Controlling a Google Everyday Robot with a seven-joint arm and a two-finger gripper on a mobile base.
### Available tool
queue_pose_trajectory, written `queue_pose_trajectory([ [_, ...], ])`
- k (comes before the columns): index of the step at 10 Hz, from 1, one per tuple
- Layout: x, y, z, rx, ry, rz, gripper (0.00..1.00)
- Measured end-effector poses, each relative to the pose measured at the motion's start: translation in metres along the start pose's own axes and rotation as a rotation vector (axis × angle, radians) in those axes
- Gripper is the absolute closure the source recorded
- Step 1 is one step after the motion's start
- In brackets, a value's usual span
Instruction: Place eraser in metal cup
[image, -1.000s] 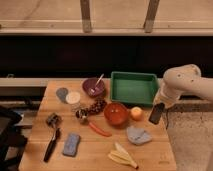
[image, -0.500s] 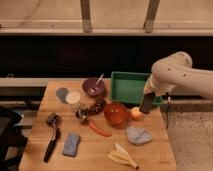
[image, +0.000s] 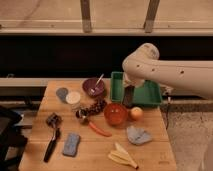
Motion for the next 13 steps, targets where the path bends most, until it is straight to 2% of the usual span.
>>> queue_pose_trajectory([
  [2, 0.009, 0.045, -0.006, -0.055, -0.004, -0.091, 0.91],
  [11, 0.008, 0.048, -0.007, -0.064, -0.011, -0.104, 0.91],
  [13, 0.000, 0.067, -0.005, -0.087, -0.022, -0.132, 0.91],
])
